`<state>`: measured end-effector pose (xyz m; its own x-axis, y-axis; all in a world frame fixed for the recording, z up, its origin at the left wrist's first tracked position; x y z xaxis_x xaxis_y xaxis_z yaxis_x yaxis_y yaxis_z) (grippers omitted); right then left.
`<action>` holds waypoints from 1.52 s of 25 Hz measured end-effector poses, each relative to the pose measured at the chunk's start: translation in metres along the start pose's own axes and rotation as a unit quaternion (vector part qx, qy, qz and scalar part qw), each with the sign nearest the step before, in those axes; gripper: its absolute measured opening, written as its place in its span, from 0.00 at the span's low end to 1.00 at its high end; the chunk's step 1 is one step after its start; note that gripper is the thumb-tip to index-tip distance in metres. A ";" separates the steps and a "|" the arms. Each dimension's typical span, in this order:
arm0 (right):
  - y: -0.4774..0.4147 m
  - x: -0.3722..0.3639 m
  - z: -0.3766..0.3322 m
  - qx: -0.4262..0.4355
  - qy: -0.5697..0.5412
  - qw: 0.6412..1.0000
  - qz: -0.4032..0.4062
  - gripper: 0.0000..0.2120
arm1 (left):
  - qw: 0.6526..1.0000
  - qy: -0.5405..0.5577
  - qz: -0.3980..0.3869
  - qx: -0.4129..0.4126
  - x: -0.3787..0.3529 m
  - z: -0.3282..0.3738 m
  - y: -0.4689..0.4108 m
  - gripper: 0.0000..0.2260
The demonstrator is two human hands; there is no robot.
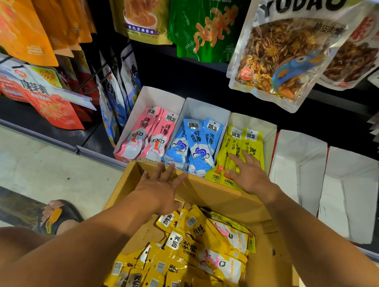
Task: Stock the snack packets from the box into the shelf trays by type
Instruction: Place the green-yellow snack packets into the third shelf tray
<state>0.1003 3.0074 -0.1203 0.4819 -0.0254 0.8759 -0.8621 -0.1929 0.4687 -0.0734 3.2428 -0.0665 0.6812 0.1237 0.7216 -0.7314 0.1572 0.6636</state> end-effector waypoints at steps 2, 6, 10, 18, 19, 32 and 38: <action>0.007 0.002 0.001 0.008 -0.023 1.000 0.010 0.34 | 1.000 0.002 -0.004 0.001 0.000 -0.001 -0.001 0.39; 0.031 0.009 0.000 0.025 -0.056 0.996 0.066 0.32 | 1.000 0.006 -0.003 -0.002 0.000 0.000 0.002 0.40; 0.076 0.015 -0.001 0.113 -0.091 0.979 0.141 0.23 | 1.000 0.009 -0.001 -0.002 -0.001 0.004 0.005 0.41; 0.137 -0.037 0.033 0.057 -0.128 0.980 0.141 0.11 | 1.000 0.020 -0.013 0.003 -0.009 0.007 0.005 0.41; 0.138 -0.048 0.035 0.052 -0.120 0.983 0.128 0.08 | 1.000 0.021 -0.018 0.004 -0.010 0.008 0.004 0.41; 0.085 -0.167 0.040 -0.019 0.014 0.998 -0.055 0.26 | 0.998 -0.042 -0.039 0.027 -0.019 0.009 -0.004 0.47; 0.070 -0.181 0.013 0.001 0.064 0.995 -0.082 0.23 | 0.998 -0.046 -0.034 0.028 -0.022 0.007 -0.008 0.47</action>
<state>-0.0448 2.9853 -0.2476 0.5920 0.1309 0.7953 -0.7732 -0.1864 0.6062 -0.0831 3.2324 -0.0865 0.7254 0.0245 0.6879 -0.6861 0.1060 0.7197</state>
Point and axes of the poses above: each hand's wrist, its own y-axis away from the middle knuckle, its own x-axis out of the back of the hand, z = x × y, the point moved 4 cm from there along -y, towards the middle knuckle, and after that the axes turned 10 degrees about -x, right-handed, at the moved point
